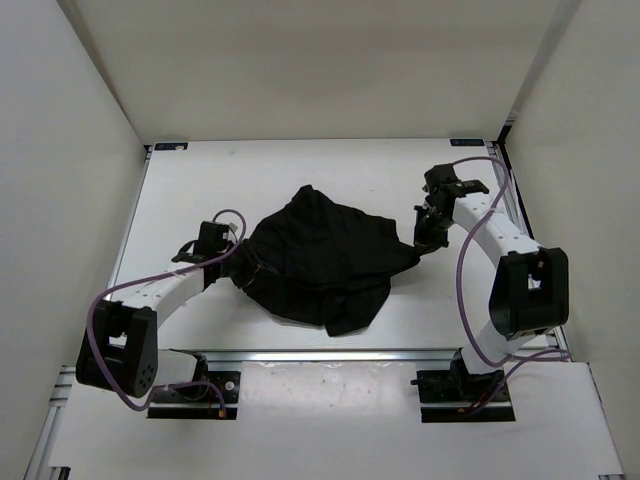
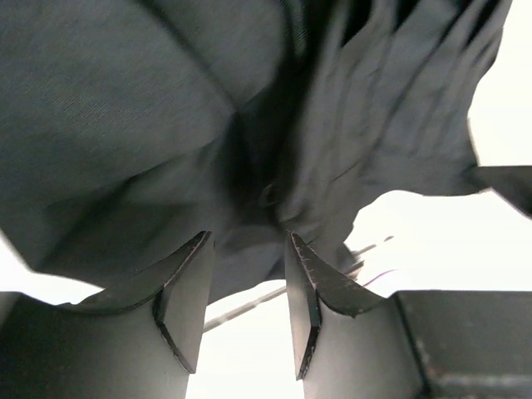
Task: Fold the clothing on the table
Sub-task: Flatten the skirt out
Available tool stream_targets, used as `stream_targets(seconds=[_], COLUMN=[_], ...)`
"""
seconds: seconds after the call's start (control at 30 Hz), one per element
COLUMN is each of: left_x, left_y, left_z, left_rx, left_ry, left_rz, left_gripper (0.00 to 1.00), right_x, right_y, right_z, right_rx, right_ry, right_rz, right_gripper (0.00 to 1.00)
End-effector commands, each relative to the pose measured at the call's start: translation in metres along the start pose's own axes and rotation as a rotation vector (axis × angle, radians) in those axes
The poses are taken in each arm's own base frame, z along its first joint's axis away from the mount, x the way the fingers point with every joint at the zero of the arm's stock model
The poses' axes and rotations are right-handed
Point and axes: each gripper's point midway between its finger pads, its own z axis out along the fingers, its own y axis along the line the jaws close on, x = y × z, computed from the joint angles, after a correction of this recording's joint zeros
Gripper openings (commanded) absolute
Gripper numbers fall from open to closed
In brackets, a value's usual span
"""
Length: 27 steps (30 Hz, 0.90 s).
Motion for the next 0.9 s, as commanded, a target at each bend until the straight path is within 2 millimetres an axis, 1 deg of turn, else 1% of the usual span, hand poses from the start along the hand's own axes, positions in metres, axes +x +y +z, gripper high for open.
stream_targets(seconds=[0.0, 0.03, 0.07, 0.1, 0.17, 0.27, 0.3, 0.33, 0.4, 0.43, 0.47, 0.53, 0.73, 0.87], left_x=[-0.021, -0.024, -0.03, -0.033, -0.038, -0.037, -0.036, -0.032, -0.02, -0.014, -0.011, 0.0, 0.025, 0.036], left_y=[-0.031, -0.031, -0.036, -0.034, -0.037, -0.039, -0.041, -0.044, -0.045, -0.046, -0.044, -0.048, -0.039, -0.028], left_z=[-0.006, -0.005, -0.007, -0.007, -0.006, 0.0, 0.002, 0.005, 0.01, 0.012, 0.014, 0.016, 0.014, 0.012], left_rx=[0.108, 0.104, 0.114, 0.103, 0.109, 0.113, 0.113, 0.113, 0.11, 0.104, 0.102, 0.105, 0.08, 0.061], left_ry=[-0.074, -0.077, -0.087, -0.093, -0.095, -0.076, -0.071, -0.061, -0.034, -0.023, -0.02, 0.01, 0.063, 0.081], left_rz=[-0.086, -0.091, -0.098, -0.109, -0.125, -0.151, -0.152, -0.143, -0.145, -0.14, -0.147, -0.137, -0.143, -0.149], left_gripper=[0.5, 0.5, 0.5, 0.5, 0.5, 0.5, 0.5, 0.51, 0.5, 0.5, 0.49, 0.5, 0.5, 0.5], right_x=[-0.005, -0.008, -0.008, -0.006, -0.008, -0.009, -0.009, -0.009, -0.01, -0.013, -0.011, -0.015, -0.019, -0.017], right_y=[0.007, 0.008, 0.01, 0.01, 0.013, 0.016, 0.016, 0.016, 0.019, 0.016, 0.017, 0.016, 0.011, 0.009], right_z=[-0.003, -0.004, -0.004, -0.002, -0.001, 0.003, 0.001, 0.003, 0.0, 0.001, 0.002, -0.001, -0.002, 0.0], right_rx=[0.002, -0.003, -0.006, -0.004, -0.008, -0.004, -0.005, -0.003, -0.01, -0.001, -0.007, -0.009, -0.01, -0.012], right_ry=[-0.003, -0.015, -0.01, -0.004, -0.004, 0.006, 0.003, 0.01, 0.0, -0.005, 0.003, -0.009, -0.026, -0.019], right_rz=[-0.043, -0.04, -0.043, -0.049, -0.054, -0.06, -0.064, -0.061, -0.066, -0.055, -0.055, -0.053, -0.037, -0.03], right_gripper=[0.0, 0.0, 0.0, 0.0, 0.0, 0.01, 0.0, 0.0, 0.0, 0.0, 0.0, 0.0, 0.0, 0.0])
